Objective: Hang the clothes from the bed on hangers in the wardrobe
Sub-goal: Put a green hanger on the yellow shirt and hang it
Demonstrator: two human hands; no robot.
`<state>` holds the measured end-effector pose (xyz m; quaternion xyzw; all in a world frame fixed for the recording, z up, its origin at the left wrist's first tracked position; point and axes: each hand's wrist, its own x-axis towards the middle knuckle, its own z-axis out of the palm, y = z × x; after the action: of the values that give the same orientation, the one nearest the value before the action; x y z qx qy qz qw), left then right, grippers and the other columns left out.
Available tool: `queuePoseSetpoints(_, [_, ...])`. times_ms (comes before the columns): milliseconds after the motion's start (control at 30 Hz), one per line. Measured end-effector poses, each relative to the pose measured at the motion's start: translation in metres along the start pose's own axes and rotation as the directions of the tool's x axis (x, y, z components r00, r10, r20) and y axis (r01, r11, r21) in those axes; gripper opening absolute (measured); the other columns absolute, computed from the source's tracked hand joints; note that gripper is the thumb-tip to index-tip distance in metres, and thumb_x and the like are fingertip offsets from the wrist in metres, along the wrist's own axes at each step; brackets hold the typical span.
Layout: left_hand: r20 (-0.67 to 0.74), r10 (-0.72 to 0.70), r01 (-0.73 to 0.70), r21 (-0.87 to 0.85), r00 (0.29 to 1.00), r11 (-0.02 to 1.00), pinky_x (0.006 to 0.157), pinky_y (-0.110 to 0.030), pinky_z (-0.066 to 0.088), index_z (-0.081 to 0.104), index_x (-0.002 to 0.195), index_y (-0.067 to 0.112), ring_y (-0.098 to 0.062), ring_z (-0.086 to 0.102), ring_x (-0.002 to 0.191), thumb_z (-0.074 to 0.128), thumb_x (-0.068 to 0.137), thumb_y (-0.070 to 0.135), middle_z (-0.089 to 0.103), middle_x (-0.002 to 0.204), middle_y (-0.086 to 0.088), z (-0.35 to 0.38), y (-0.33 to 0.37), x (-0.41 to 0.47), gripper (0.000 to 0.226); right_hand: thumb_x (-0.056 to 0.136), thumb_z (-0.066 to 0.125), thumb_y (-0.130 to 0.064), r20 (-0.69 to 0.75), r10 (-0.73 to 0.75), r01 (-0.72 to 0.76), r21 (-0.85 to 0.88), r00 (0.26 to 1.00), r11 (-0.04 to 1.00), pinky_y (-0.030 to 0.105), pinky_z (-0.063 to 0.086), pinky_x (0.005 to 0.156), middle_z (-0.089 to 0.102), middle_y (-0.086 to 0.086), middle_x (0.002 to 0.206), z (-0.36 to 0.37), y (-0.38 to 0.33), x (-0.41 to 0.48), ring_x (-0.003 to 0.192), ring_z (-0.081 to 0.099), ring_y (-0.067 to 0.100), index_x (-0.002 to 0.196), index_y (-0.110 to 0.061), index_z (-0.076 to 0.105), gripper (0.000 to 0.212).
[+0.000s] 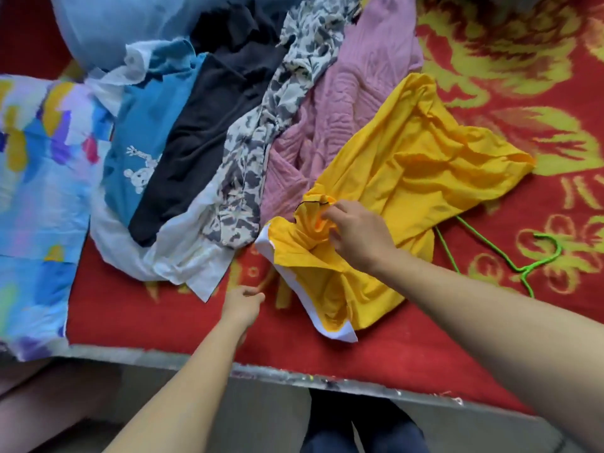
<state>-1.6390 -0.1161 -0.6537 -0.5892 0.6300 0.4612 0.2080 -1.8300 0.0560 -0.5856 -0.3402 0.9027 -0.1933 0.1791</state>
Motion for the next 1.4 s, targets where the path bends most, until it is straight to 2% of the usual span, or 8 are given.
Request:
queuePoseSetpoints(100, [0.022, -0.054, 0.054, -0.023, 0.998, 0.998, 0.075, -0.034, 0.045, 0.063, 0.083, 0.017, -0.024, 0.06, 0.081, 0.067, 0.083, 0.008, 0.069, 0.102, -0.021, 0.018, -0.034, 0.004, 0.009, 0.08, 0.066, -0.02, 0.001, -0.331, 0.331, -0.025, 0.943, 0.943, 0.042, 0.052, 0.082, 0.053, 0.008, 0.134, 0.031, -0.042, 0.039, 0.122, 0.049, 0.03, 0.127, -0.017, 0.056, 0.048])
queuePoseSetpoints(233, [0.048, -0.064, 0.065, -0.02, 0.997, 0.998, 0.08, -0.04, 0.052, 0.063, 0.084, 0.022, -0.034, 0.066, 0.094, 0.068, 0.082, 0.014, 0.069, 0.094, -0.013, 0.036, -0.06, 0.003, 0.01, 0.088, 0.061, -0.032, 0.354, -0.338, 0.436, -0.246, 0.872, 0.866, 0.036, 0.046, 0.075, 0.032, 0.007, 0.15, 0.075, -0.058, 0.061, 0.126, 0.045, 0.027, 0.149, -0.034, 0.025, 0.071])
queuePoseSetpoints(467, [0.074, 0.176, -0.178, 0.033, 0.982, 0.983, 0.08, -0.029, 0.044, 0.058, 0.117, 0.017, -0.018, 0.059, 0.096, 0.078, 0.075, 0.041, 0.063, 0.099, 0.001, 0.067, -0.019, -0.014, 0.052, 0.073, 0.057, -0.03, -0.068, 0.134, -0.112, 0.264, 0.989, 0.958, 0.038, 0.048, 0.072, 0.07, 0.0, 0.09, 0.046, 0.021, 0.051, 0.089, 0.063, 0.025, 0.087, -0.024, 0.069, 0.019])
queuePoseSetpoints(633, [0.158, 0.297, -0.32, 0.144, 0.942, 0.936, 0.068, -0.038, 0.049, 0.053, 0.064, 0.021, -0.03, 0.064, 0.081, 0.069, 0.073, 0.035, 0.067, 0.075, -0.006, 0.108, 0.01, -0.028, 0.022, 0.077, 0.066, -0.048, -0.085, 0.405, -0.399, 0.076, 0.91, 0.914, 0.034, 0.038, 0.062, 0.056, -0.004, 0.066, -0.002, 0.09, 0.017, 0.078, 0.057, 0.026, 0.065, -0.017, 0.053, 0.036])
queuePoseSetpoints(733, [0.06, 0.401, -0.405, 0.182, 0.914, 0.896, 0.06, -0.038, 0.034, 0.041, 0.059, 0.019, -0.038, 0.057, 0.077, 0.058, 0.082, 0.017, 0.061, 0.07, -0.015, 0.111, 0.023, -0.041, 0.029, 0.084, 0.062, -0.035, -0.113, 0.41, -0.414, -0.007, 0.905, 0.91, 0.035, 0.038, 0.066, 0.063, 0.004, 0.091, -0.023, 0.118, -0.014, 0.091, 0.06, 0.032, 0.067, -0.014, 0.061, 0.028])
queuePoseSetpoints(1000, [-0.169, 0.693, -0.691, 0.083, 0.701, 0.718, 0.066, -0.042, 0.042, 0.054, 0.089, 0.009, -0.031, 0.054, 0.074, 0.037, 0.065, 0.009, 0.059, 0.074, -0.005, 0.018, 0.084, -0.111, 0.029, 0.076, 0.058, -0.004, -0.172, 0.196, -0.193, 0.031, 0.965, 0.981, 0.036, 0.039, 0.059, 0.067, 0.014, 0.08, -0.102, 0.09, -0.068, 0.075, 0.062, 0.038, 0.102, -0.012, 0.06, 0.027])
queuePoseSetpoints(1233, [-0.311, 0.773, -0.81, 0.012, 0.553, 0.586, 0.061, -0.023, 0.038, 0.049, 0.092, 0.009, -0.018, 0.046, 0.074, 0.041, 0.077, -0.004, 0.048, 0.076, 0.004, -0.075, 0.171, -0.201, 0.021, 0.081, 0.057, -0.052, -0.157, 0.07, -0.056, 0.096, 0.985, 0.994, 0.04, 0.043, 0.061, 0.048, -0.004, 0.061, -0.218, -0.001, -0.065, 0.07, 0.055, 0.027, 0.08, -0.017, 0.056, 0.035])
queuePoseSetpoints(1400, [-0.212, 0.91, -0.915, 0.12, 0.357, 0.386, 0.052, -0.031, 0.035, 0.047, 0.101, 0.022, -0.013, 0.045, 0.06, 0.053, 0.087, 0.012, 0.051, 0.072, 0.006, -0.15, 0.209, -0.271, 0.018, 0.079, 0.054, -0.058, -0.435, 0.102, -0.057, 0.114, 0.895, 0.992, 0.036, 0.044, 0.054, 0.065, 0.003, 0.067, -0.309, -0.054, -0.074, 0.068, 0.062, 0.026, 0.075, -0.018, 0.069, 0.043])
